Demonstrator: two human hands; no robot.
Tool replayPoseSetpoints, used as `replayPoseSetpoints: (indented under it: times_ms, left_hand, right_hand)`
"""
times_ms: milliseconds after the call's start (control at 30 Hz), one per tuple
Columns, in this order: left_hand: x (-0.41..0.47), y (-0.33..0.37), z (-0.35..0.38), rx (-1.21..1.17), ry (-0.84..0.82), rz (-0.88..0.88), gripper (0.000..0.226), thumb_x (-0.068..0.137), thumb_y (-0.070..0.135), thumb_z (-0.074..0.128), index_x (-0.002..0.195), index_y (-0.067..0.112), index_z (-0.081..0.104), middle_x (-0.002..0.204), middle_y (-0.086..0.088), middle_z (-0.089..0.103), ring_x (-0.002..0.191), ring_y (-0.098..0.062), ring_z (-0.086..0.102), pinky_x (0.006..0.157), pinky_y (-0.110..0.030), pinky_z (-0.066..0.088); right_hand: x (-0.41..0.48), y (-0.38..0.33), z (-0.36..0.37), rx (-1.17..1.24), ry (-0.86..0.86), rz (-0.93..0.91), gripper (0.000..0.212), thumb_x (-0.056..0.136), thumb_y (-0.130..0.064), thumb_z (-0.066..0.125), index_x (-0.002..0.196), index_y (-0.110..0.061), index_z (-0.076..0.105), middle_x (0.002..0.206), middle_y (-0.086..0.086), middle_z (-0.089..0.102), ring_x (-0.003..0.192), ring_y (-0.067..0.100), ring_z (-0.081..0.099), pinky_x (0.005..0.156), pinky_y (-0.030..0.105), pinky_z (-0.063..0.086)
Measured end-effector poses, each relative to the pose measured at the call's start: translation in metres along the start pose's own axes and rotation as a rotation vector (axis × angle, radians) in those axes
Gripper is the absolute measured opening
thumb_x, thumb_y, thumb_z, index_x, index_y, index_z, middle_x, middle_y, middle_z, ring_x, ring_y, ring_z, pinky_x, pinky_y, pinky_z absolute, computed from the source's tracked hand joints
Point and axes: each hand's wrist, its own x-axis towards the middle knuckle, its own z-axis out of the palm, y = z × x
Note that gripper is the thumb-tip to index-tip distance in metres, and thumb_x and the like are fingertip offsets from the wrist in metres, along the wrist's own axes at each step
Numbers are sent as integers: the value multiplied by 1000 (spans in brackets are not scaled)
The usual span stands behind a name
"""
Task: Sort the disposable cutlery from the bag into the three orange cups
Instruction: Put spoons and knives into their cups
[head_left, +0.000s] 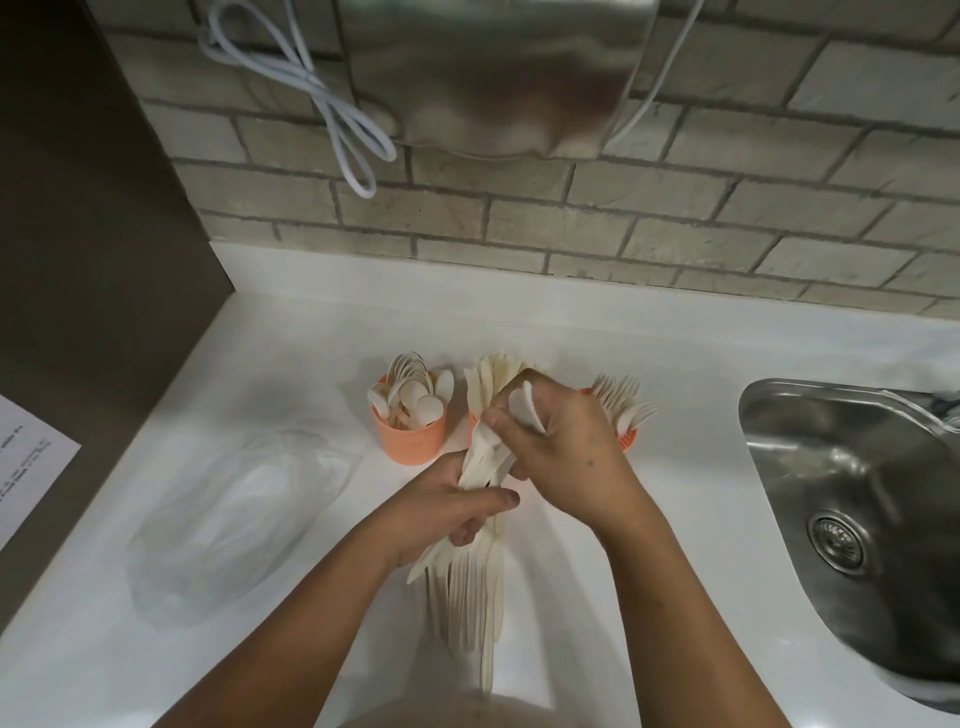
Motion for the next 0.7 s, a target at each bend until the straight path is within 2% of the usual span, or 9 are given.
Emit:
replayPoseSetpoints:
  times_ms: [67,133,200,267,333,433,533,600,700]
  left_hand:
    - [-1,-1,0,8,-21,-18,9,95,19,70,98,27,75,64,1,42,53,-14,34,51,-27,27]
    - [-1,-3,0,15,-21,-51,27,91,35,72,114,19,71,65,5,43,56,-15,33,53,-27,27]
    - [0,-3,1,61,-3,-78,39,88,47,74,117,22,70,68,5,47,58,-15,36,55,-28,31]
    - [0,-3,4,148,-19,-72,30,93,45,71,114,25,69,72,4,49,58,-14,38,55,-27,33]
    - [1,-3,6,179,-41,-61,21,98,36,67,112,21,69,73,3,48,57,-14,37,54,-27,31]
    - [0,-6,2,172,-23,-111,19,97,37,68,108,22,71,72,4,49,57,-13,37,55,-27,32]
    - [-6,-14,-7,151,1,-146,27,94,49,71,98,23,67,68,4,44,55,-13,36,54,-28,32]
    - [-13,-21,-17,97,30,-155,35,92,50,73,100,16,66,67,3,40,56,-13,33,54,-29,28]
    - [-27,-27,-34,-128,131,-145,32,91,39,78,93,13,60,65,0,32,54,-14,26,54,-32,20]
  right_hand:
    - [5,1,-6,-3,167,-46,8,97,-23,68,91,-19,65,82,-8,70,77,8,69,71,23,53]
    - [13,3,-13,-27,291,-96,7,97,-22,68,92,-19,63,91,-6,66,90,7,63,78,16,46]
    - [21,8,-13,-13,302,-113,7,99,-20,64,94,-19,60,94,-5,62,96,11,58,82,19,44]
    - [25,6,-10,151,258,-61,8,103,-19,58,97,-14,56,93,-4,63,92,15,63,80,27,53]
    - [29,-2,-3,366,230,-1,13,105,-17,56,102,-5,52,100,5,67,84,17,71,70,37,63]
    - [38,-15,7,597,233,34,11,105,-10,55,101,-3,48,98,24,68,74,33,77,68,49,64]
    - [48,-20,12,702,221,25,7,106,-6,52,103,-2,48,97,33,64,81,39,77,73,52,63]
    - [52,-20,14,731,189,4,6,107,-6,48,107,0,47,95,33,59,87,39,77,77,50,64]
    - [53,-16,18,730,145,3,9,109,-6,43,115,-1,48,84,18,51,90,39,77,81,53,63]
